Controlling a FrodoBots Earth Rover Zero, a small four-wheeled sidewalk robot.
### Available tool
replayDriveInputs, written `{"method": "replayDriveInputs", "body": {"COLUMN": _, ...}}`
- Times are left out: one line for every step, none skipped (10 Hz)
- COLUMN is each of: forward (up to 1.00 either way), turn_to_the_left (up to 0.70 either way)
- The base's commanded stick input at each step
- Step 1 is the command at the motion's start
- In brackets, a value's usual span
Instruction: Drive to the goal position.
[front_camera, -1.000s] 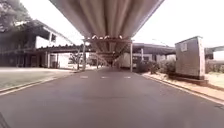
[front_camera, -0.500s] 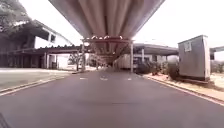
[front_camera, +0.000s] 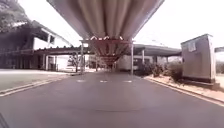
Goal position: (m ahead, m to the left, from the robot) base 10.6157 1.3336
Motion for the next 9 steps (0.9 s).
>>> {"method": "replayDriveInputs", "body": {"forward": 0.50, "turn_to_the_left": 0.00}}
{"method": "replayDriveInputs", "body": {"forward": 0.50, "turn_to_the_left": 0.00}}
{"method": "replayDriveInputs", "body": {"forward": 0.50, "turn_to_the_left": 0.00}}
{"method": "replayDriveInputs", "body": {"forward": 0.50, "turn_to_the_left": 0.00}}
{"method": "replayDriveInputs", "body": {"forward": 0.50, "turn_to_the_left": 0.00}}
{"method": "replayDriveInputs", "body": {"forward": 0.50, "turn_to_the_left": 0.00}}
{"method": "replayDriveInputs", "body": {"forward": 0.50, "turn_to_the_left": 0.00}}
{"method": "replayDriveInputs", "body": {"forward": 0.50, "turn_to_the_left": 0.00}}
{"method": "replayDriveInputs", "body": {"forward": 0.50, "turn_to_the_left": 0.00}}
